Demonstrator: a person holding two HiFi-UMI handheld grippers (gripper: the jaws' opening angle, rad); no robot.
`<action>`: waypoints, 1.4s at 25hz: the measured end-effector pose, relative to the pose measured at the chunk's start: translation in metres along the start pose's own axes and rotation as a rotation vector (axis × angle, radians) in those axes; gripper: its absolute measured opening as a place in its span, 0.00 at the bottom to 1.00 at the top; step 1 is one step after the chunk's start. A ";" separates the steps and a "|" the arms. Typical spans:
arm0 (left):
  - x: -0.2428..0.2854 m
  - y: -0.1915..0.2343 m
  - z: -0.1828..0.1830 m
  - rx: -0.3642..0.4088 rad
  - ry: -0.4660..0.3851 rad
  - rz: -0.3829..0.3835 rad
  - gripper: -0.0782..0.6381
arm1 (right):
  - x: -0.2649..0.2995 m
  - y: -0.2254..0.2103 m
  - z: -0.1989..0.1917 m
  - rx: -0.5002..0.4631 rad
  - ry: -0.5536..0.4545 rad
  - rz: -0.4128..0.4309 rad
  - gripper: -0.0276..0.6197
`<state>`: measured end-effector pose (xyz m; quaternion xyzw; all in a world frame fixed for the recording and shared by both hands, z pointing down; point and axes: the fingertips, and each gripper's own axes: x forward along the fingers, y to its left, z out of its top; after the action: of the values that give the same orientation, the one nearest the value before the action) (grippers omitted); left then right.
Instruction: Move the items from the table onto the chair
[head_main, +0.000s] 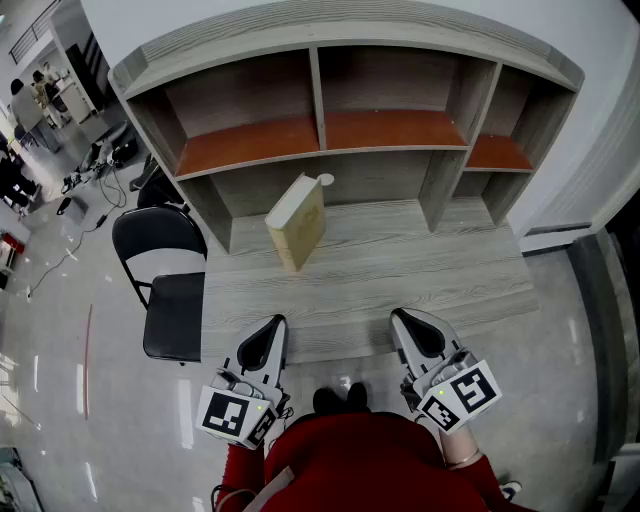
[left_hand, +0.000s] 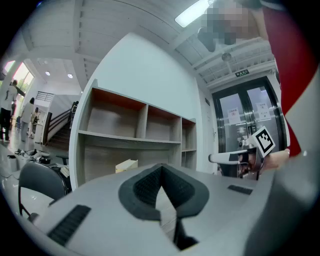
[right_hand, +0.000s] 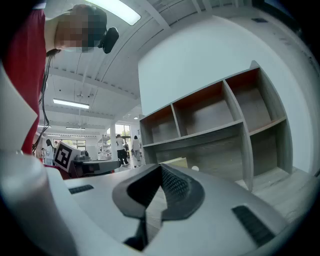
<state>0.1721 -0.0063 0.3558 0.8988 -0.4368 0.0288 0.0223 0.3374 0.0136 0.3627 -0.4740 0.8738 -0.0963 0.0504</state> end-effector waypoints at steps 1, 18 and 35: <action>0.000 0.001 0.001 -0.002 -0.001 0.002 0.12 | 0.000 0.000 0.000 0.002 0.001 -0.002 0.06; 0.004 0.015 -0.011 -0.080 0.007 0.031 0.12 | 0.002 0.004 -0.005 0.029 0.021 0.022 0.06; 0.191 0.147 -0.154 -0.148 0.426 0.193 0.55 | 0.014 -0.031 -0.025 0.109 0.131 -0.114 0.06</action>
<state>0.1691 -0.2368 0.5251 0.8224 -0.5072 0.1875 0.1768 0.3511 -0.0116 0.3936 -0.5122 0.8403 -0.1772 0.0135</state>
